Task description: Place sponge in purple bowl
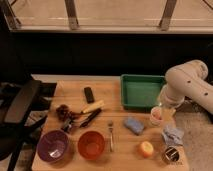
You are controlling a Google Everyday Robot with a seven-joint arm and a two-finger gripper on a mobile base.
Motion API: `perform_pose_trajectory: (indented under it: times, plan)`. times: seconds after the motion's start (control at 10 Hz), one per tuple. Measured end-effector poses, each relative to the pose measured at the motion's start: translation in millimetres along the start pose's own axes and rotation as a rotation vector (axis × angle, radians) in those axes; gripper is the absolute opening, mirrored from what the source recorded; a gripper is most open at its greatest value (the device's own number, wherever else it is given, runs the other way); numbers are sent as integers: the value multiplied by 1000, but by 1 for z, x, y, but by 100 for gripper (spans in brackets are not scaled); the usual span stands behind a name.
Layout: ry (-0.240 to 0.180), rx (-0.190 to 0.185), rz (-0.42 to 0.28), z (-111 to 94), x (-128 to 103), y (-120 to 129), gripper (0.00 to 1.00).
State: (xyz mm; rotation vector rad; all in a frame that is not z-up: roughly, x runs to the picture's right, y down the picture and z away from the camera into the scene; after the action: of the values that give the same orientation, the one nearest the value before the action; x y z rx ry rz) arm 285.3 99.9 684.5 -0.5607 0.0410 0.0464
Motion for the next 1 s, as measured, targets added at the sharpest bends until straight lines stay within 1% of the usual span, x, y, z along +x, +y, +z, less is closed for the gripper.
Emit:
perform_pose_trajectory:
  times: [0.1, 0.2, 0.3, 0.4, 0.5, 0.6, 0.8, 0.9, 1.0]
  plan:
    - [-7, 7, 1, -2, 1, -1, 65]
    - [-33, 17, -17, -9, 0, -5, 65]
    - [-65, 24, -61, -20, -6, -9, 65]
    - [-91, 32, -103, -32, -19, -15, 65]
    - [-113, 24, -157, -43, -39, -17, 65]
    - [-131, 23, -197, -46, -57, -18, 65]
    - [-172, 12, -302, -47, -109, -17, 65]
    - [-190, 7, -330, -48, -125, -16, 65]
    - [-182, 7, -327, -47, -121, -16, 65]
